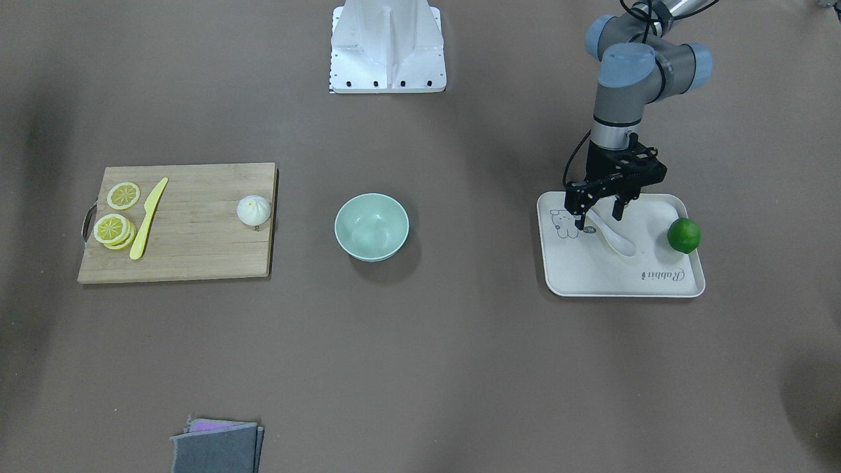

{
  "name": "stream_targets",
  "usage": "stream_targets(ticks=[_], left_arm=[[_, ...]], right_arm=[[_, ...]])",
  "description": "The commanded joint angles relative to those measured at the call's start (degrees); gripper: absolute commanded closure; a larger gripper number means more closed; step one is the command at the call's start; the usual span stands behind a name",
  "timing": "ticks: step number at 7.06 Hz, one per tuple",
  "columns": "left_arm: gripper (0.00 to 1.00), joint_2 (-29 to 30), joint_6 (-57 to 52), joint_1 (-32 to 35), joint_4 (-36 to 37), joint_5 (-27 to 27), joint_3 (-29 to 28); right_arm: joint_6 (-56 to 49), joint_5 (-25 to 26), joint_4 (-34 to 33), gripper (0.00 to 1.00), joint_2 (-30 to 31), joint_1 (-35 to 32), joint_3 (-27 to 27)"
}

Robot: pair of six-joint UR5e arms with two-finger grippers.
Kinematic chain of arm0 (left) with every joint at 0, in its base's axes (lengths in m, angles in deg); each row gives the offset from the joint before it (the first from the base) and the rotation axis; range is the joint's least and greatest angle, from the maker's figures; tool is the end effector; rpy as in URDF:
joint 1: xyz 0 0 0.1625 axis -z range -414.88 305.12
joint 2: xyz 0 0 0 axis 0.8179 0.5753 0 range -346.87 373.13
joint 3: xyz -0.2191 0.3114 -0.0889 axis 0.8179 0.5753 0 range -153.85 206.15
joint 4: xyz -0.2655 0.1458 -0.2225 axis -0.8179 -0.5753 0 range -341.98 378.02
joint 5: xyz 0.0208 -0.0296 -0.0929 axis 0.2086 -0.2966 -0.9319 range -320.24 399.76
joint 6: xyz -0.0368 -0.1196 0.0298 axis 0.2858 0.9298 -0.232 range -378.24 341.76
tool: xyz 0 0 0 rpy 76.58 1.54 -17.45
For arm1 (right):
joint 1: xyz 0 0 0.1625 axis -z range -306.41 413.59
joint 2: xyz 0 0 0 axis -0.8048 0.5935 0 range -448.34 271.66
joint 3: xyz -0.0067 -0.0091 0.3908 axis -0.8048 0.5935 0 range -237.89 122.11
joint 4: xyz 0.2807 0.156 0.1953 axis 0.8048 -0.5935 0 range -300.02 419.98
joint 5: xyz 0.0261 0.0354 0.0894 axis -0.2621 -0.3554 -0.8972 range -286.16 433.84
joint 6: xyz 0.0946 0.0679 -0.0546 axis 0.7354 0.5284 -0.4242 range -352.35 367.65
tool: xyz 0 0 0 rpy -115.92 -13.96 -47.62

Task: Put spoon and bun in bowl

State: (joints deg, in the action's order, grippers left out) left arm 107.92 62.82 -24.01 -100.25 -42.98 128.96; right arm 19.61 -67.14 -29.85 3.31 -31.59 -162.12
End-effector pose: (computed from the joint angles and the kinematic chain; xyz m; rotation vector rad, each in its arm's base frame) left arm 0.3769 -0.3996 0.4632 0.3877 0.7163 -0.4121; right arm -0.0042 -0.4479 0.5338 0.0761 -0.9064 0.0169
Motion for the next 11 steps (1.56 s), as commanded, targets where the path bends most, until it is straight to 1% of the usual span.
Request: stream_targets(ticks=[1,3,4,6,7,8,9,10,11], left_arm=[[0.78,-0.1,0.1,0.0,-0.1,0.0,-0.3],[1.0,-0.2,0.1,0.0,-0.1,-0.3,0.2],[1.0,-0.3,-0.1,0.2,0.0,-0.6,0.6],[1.0,0.9,-0.5,2.9,0.7,-1.5,6.4],[1.0,3.5,-0.2,5.5,0.8,-5.8,7.5],[1.0,7.1,0.0,7.2,0.8,-9.3,7.7],[1.0,11.5,0.4,6.7,2.5,-10.1,7.2],[1.0,15.9,3.5,6.5,7.4,-10.1,7.2],[1.0,19.1,4.6,6.3,10.8,-10.2,7.3]], right_arm=[[0.1,0.1,0.0,0.0,-0.1,0.0,0.0],[0.2,0.0,0.0,0.0,-0.1,0.0,0.0],[0.2,0.1,0.0,0.0,-0.1,0.0,0.0],[0.4,-0.2,0.0,0.0,-0.5,0.4,-0.2],[1.6,-0.3,0.0,0.0,-1.5,1.9,-0.9],[5.8,0.0,0.0,0.0,-2.9,5.9,-2.9],[17.3,0.9,0.1,0.0,-5.5,11.0,-5.4],[25.8,3.9,0.1,0.0,-7.2,17.1,-9.6],[32.3,8.5,0.1,0.0,-9.5,23.6,-12.3]])
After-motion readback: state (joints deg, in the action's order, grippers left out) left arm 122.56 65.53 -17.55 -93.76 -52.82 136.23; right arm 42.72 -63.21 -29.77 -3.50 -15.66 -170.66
